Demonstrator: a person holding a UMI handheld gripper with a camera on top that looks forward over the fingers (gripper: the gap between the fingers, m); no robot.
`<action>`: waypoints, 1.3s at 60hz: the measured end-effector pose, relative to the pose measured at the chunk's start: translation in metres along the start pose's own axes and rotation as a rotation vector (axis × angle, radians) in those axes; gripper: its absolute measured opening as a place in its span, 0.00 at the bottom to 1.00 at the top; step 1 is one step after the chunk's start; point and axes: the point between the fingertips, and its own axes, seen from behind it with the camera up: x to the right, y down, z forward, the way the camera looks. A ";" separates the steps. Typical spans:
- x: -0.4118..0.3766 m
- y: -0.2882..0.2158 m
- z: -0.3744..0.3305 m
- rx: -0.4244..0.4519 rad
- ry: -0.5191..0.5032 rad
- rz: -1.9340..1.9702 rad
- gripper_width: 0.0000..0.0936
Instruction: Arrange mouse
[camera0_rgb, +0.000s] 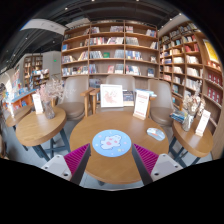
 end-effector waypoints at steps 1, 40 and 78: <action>0.003 0.002 0.004 0.002 0.003 -0.001 0.91; 0.215 0.020 0.062 -0.018 0.258 0.035 0.91; 0.270 0.039 0.187 -0.029 0.239 0.037 0.92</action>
